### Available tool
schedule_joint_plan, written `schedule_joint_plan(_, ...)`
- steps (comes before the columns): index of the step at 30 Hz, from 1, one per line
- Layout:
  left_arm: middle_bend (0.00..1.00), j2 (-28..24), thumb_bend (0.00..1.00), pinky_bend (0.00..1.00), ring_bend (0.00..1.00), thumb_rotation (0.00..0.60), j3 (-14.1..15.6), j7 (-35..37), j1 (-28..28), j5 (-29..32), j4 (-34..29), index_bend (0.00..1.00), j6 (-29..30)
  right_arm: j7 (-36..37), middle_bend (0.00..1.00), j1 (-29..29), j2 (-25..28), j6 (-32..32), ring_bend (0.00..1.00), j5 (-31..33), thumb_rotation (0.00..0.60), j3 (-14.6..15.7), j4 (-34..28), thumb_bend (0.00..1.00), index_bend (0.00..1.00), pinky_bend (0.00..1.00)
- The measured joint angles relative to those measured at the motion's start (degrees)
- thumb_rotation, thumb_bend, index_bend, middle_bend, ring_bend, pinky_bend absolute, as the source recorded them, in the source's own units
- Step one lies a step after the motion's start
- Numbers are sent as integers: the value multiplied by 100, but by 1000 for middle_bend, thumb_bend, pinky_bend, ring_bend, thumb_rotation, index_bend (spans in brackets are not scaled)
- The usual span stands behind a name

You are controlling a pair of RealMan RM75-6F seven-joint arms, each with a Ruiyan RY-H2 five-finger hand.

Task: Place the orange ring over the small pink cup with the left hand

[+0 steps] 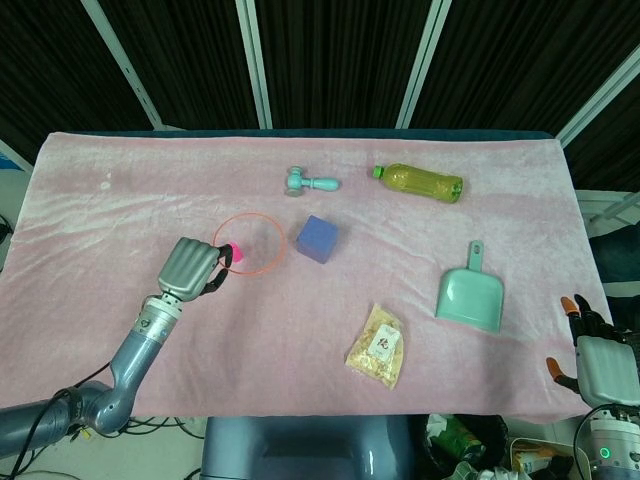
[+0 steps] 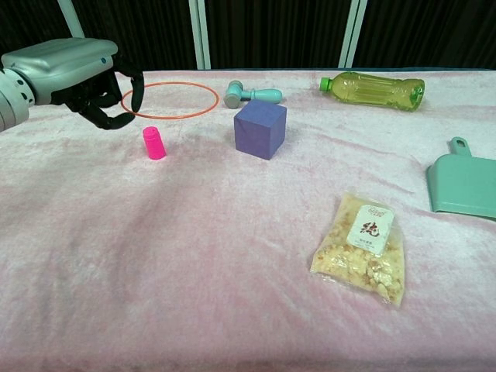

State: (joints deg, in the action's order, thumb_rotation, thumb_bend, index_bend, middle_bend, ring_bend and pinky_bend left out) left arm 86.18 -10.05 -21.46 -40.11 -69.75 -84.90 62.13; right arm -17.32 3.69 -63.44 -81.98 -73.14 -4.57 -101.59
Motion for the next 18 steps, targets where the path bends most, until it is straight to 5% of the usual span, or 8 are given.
schedule_joint_plan(18,973,658,462,922,974,600,63,357,-90,302,1342,639,-513,4,33,5,7,19,129,34,600,-7,-4,217,67,214)
